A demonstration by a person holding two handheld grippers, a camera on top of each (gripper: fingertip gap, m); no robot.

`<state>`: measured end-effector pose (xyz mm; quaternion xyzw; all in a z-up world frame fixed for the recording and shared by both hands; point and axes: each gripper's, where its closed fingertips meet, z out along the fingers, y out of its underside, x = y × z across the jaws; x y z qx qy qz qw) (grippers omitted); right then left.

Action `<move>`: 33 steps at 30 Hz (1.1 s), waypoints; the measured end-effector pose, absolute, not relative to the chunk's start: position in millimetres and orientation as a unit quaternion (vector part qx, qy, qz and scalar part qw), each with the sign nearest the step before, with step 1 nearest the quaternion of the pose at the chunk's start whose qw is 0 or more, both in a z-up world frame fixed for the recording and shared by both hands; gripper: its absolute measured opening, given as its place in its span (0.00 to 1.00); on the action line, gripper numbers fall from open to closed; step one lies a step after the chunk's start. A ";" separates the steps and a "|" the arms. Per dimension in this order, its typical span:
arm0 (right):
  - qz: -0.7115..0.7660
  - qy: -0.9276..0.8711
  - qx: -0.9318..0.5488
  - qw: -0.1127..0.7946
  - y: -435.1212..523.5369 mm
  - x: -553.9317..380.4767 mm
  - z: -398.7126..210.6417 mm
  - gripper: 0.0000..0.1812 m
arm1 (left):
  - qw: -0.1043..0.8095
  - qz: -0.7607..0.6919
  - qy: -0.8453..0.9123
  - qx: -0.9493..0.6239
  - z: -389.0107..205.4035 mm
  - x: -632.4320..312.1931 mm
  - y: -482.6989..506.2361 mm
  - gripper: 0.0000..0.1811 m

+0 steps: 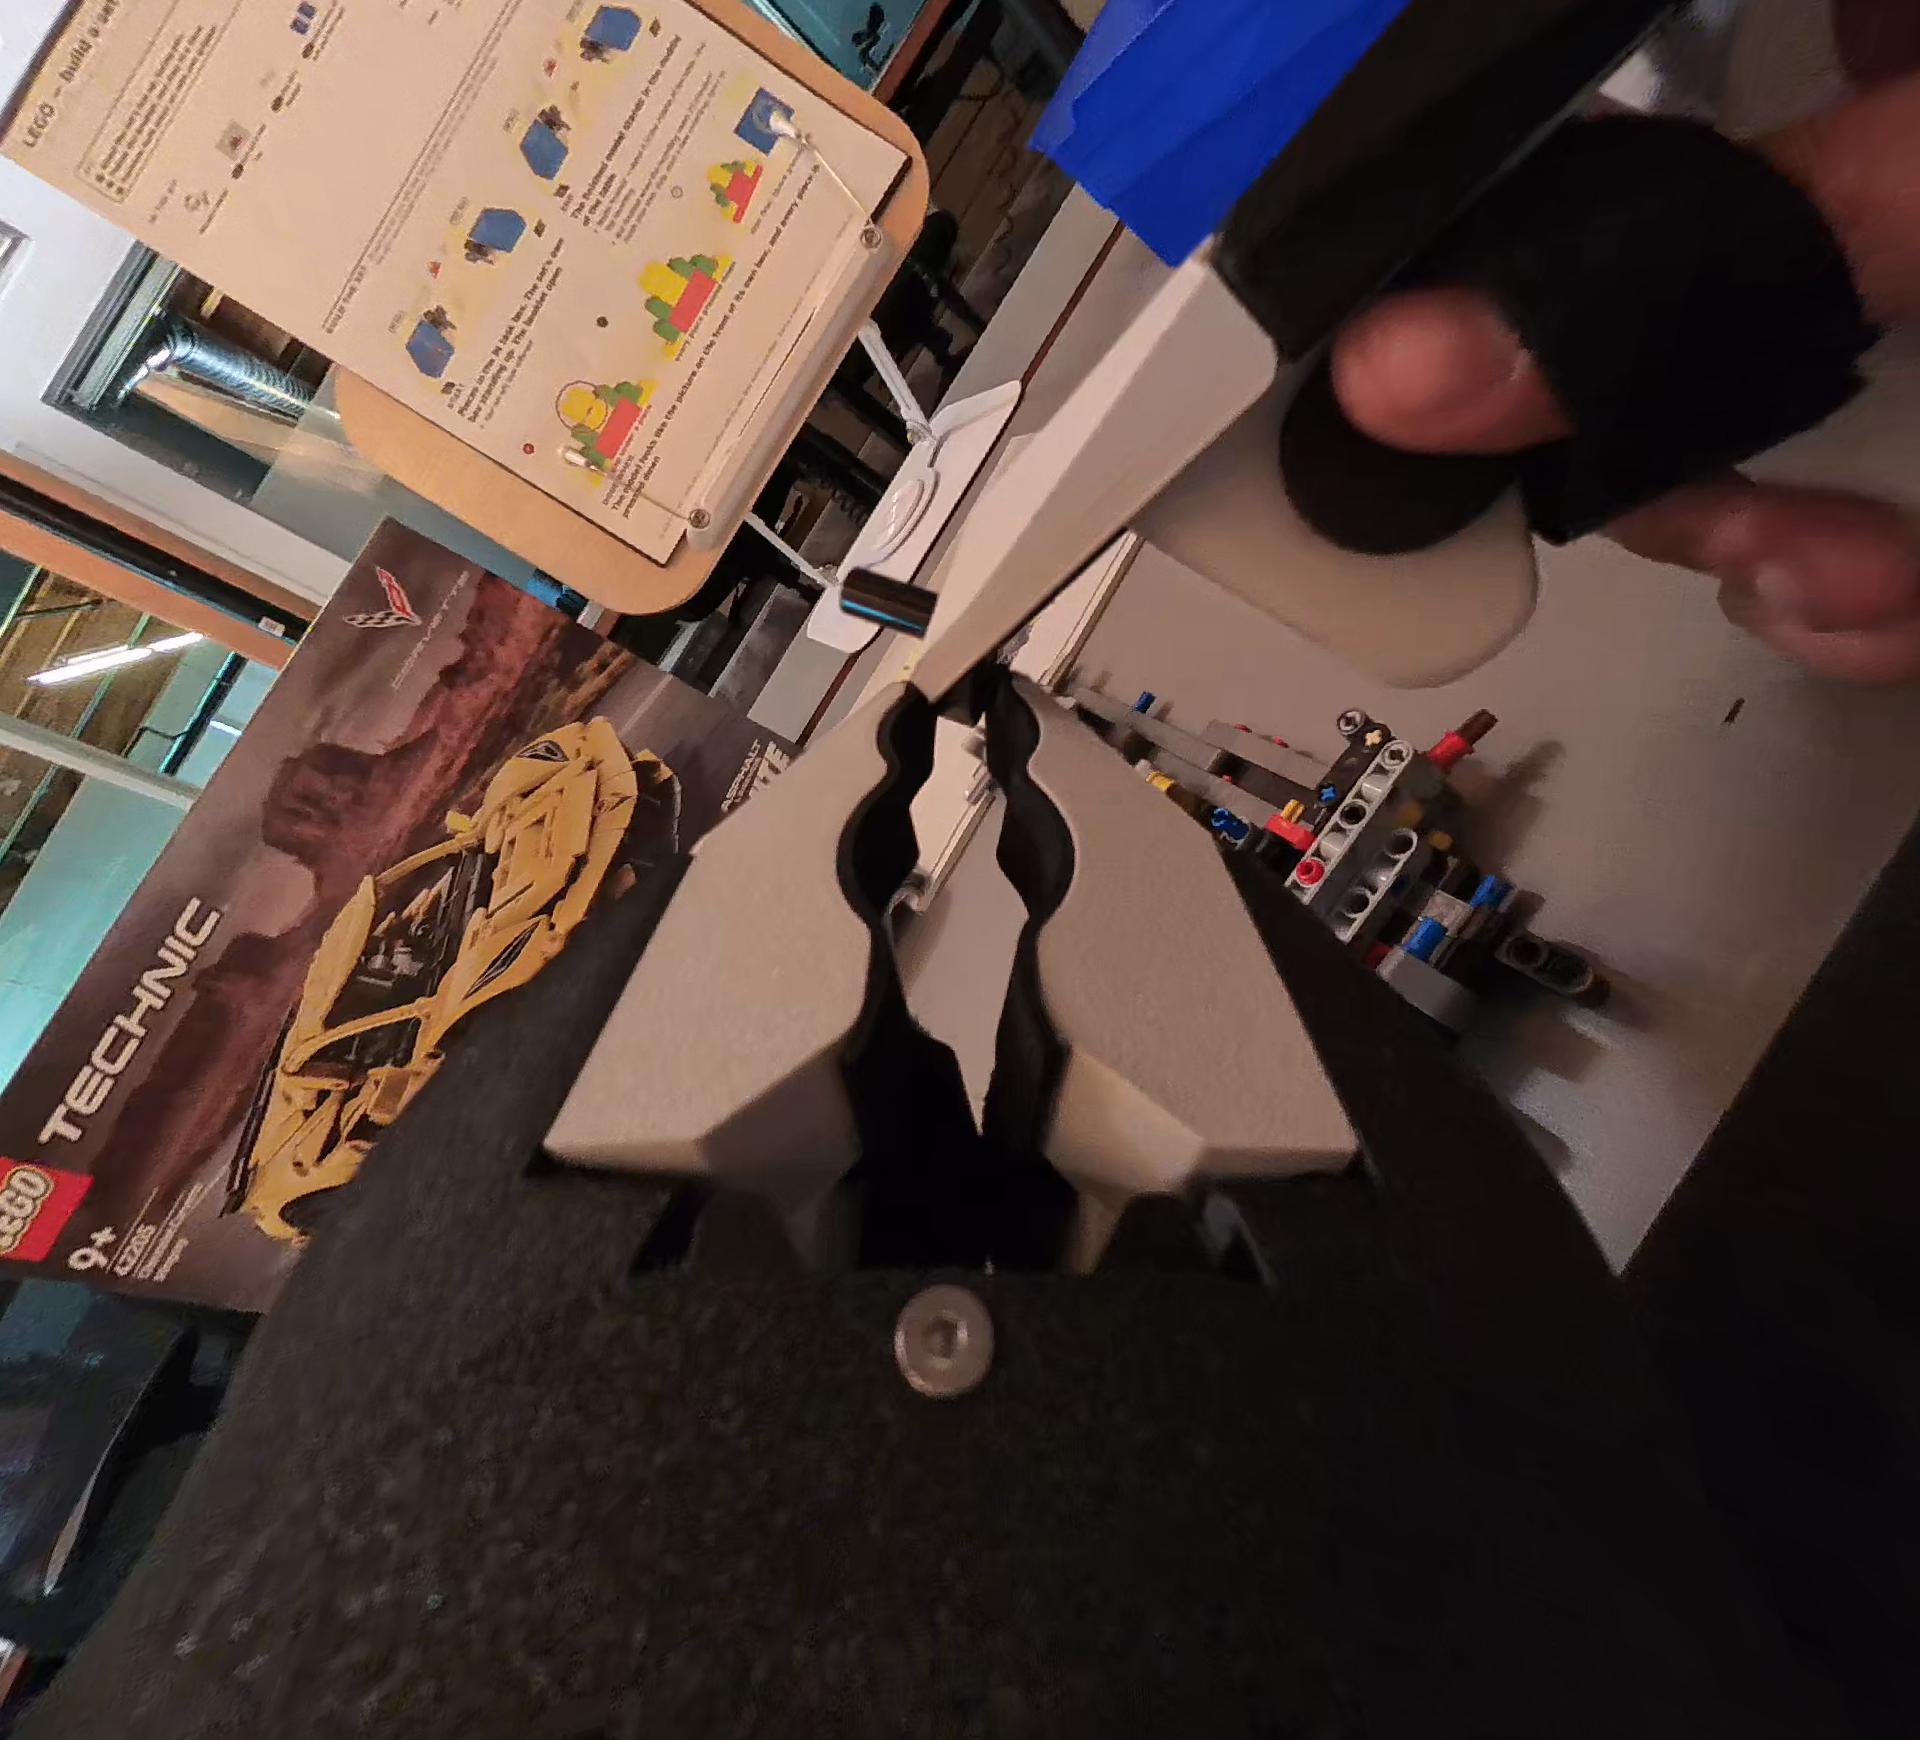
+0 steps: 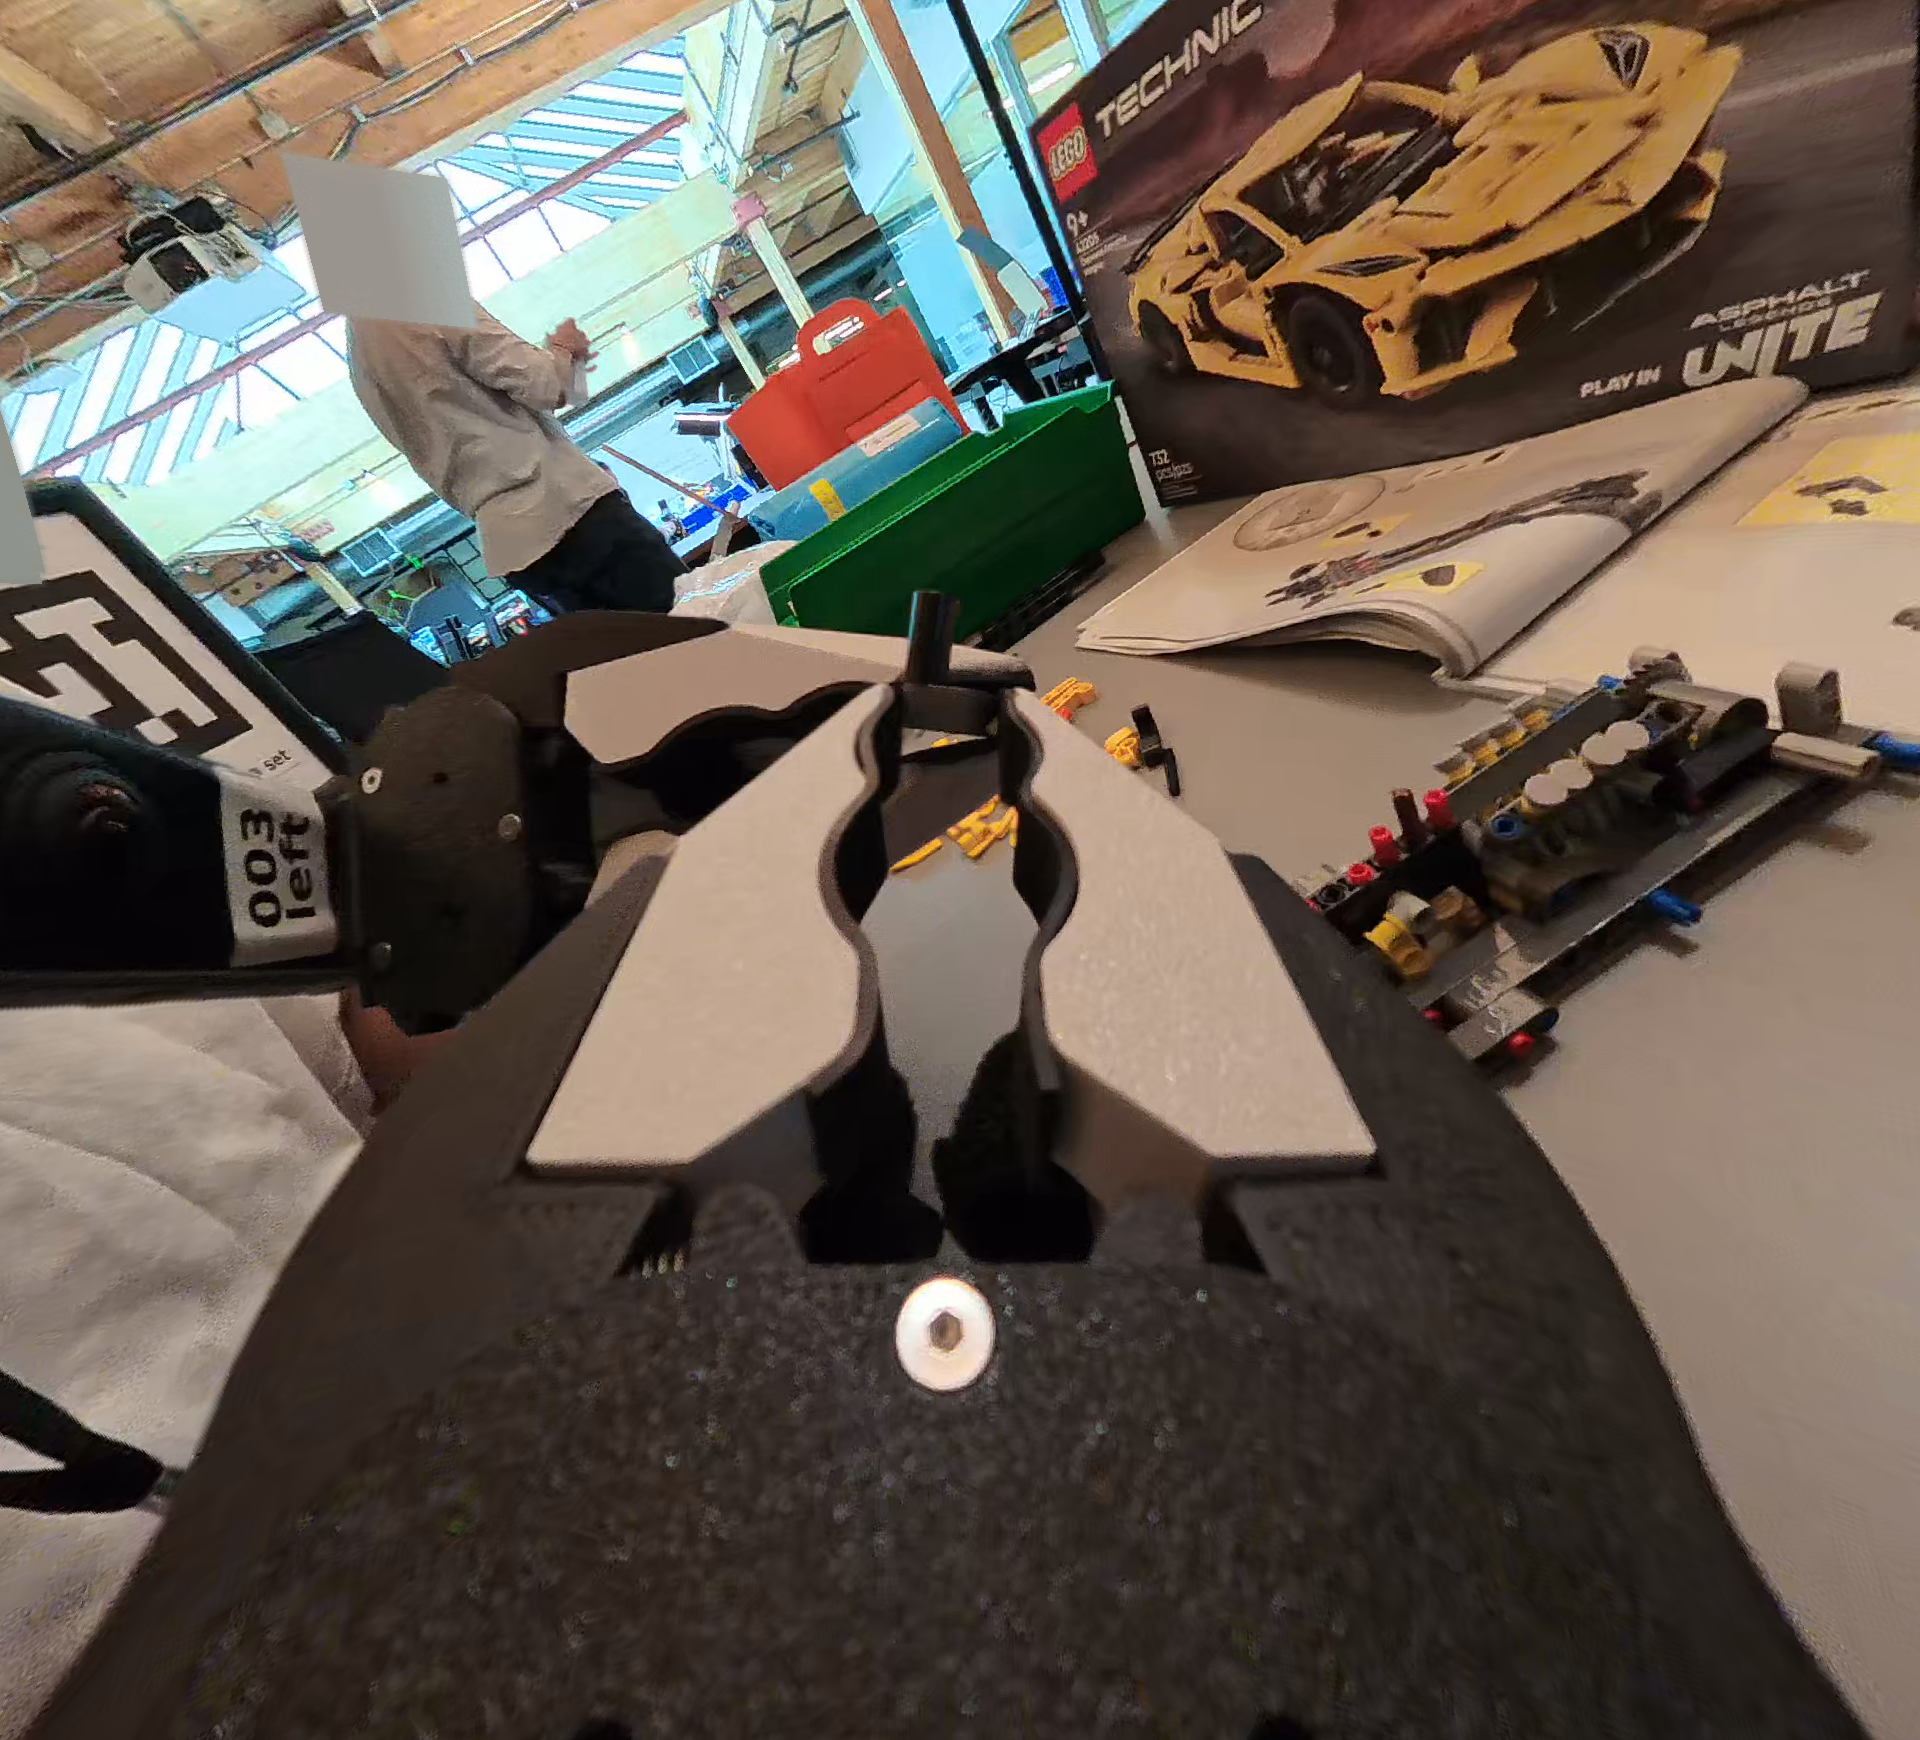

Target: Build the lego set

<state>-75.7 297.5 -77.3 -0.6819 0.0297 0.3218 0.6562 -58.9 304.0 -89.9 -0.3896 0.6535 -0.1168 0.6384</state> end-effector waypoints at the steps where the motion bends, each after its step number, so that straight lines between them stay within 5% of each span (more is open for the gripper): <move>1: 0.323 0.031 -0.682 0.656 297.4 -76.0 -76.8 0.09 | 0.640 -0.114 0.652 -0.390 -89.4 -59.3 304.2 0.04; 8: 0.456 0.041 -0.626 0.631 291.3 -74.8 -66.9 0.08 | 0.664 -0.109 0.650 -0.353 -83.0 -62.9 292.2 0.04; 27: 0.346 -0.025 -0.654 0.672 290.8 -76.8 -70.4 0.08 | 0.620 -0.204 0.642 -0.402 -89.5 -63.5 289.1 0.04; 33: 0.188 -0.222 -0.783 0.550 260.3 -51.0 -129.3 0.07 | 0.415 -0.379 0.722 -0.403 -128.1 -89.4 280.7 0.12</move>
